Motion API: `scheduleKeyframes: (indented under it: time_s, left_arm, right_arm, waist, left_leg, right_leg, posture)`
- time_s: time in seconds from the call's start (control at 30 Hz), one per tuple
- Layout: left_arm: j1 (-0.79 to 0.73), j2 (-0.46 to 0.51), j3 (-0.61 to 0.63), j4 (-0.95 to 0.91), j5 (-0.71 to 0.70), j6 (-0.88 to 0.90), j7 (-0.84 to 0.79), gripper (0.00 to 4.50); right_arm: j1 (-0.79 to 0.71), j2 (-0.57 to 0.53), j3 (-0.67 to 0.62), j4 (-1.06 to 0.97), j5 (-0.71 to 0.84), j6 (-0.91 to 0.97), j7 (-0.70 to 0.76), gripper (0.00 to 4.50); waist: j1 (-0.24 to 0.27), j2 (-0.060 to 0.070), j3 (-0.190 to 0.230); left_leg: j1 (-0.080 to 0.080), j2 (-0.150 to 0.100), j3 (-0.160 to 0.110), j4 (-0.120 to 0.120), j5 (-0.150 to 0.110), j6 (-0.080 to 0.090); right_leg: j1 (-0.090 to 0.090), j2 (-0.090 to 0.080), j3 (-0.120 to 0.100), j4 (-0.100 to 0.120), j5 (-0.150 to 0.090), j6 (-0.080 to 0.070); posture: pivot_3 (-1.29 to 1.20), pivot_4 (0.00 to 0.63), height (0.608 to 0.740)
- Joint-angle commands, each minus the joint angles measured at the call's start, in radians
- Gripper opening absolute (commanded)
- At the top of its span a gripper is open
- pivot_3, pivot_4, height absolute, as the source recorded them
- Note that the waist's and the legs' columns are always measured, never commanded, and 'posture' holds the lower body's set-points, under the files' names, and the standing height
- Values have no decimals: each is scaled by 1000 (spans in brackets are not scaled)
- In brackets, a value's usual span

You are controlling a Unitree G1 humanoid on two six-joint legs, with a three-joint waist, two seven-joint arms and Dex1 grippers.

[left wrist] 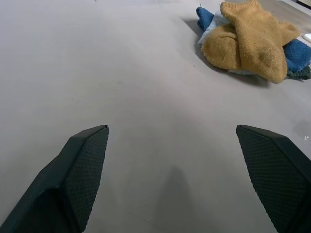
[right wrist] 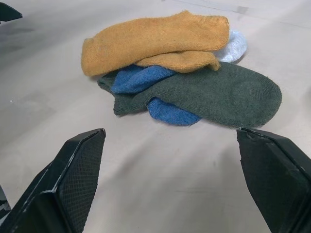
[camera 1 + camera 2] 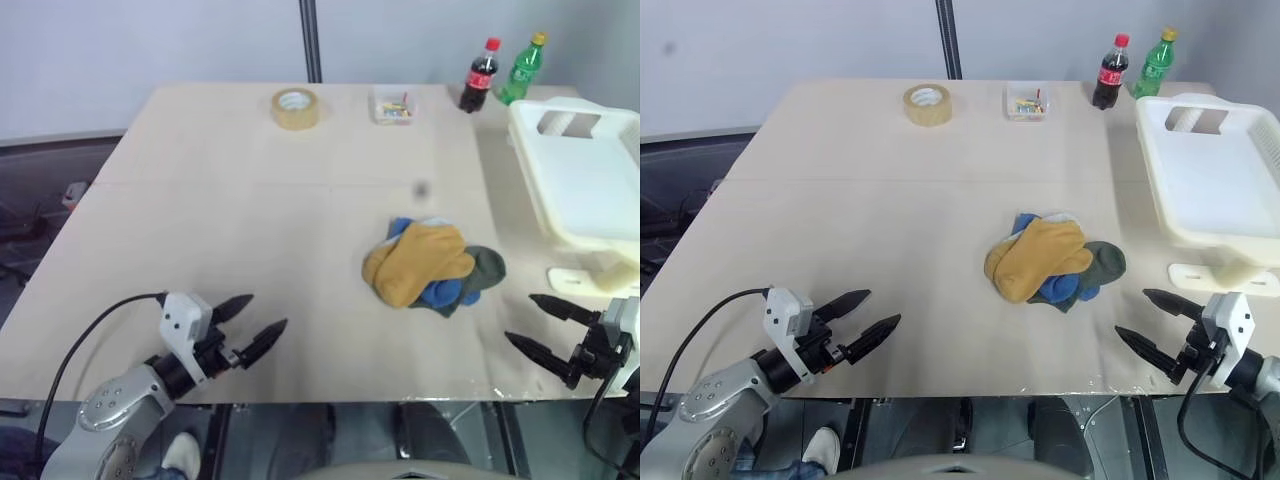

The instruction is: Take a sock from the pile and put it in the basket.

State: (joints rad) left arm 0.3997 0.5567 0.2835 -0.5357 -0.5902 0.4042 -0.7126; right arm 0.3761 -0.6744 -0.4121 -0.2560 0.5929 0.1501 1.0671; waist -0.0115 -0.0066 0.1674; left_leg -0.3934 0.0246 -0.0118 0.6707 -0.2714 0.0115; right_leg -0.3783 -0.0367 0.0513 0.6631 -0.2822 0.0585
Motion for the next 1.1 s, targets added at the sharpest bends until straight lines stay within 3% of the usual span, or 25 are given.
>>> scheduleKeyframes:
  time_s: [0.03,1.1]
  left_arm:
    - [5,3,11,-10,-8,-32,-25,4500]
    - [-28,1,-20,8,4,-81,-94,4500]
  right_arm:
    - [-5,-11,-26,-1,6,-15,13,4481]
    - [-16,17,-8,-17,-1,-20,7,4481]
  waist:
    - [0,0,0]
    - [0,0,0]
  left_leg:
    - [0,0,0,0,0,0]
    - [0,0,1,0,0,0]
  right_leg:
    - [0,0,0,0,0,0]
    - [0,0,0,0,0,0]
  posture:
    - [0,150,740]
    - [0,150,740]
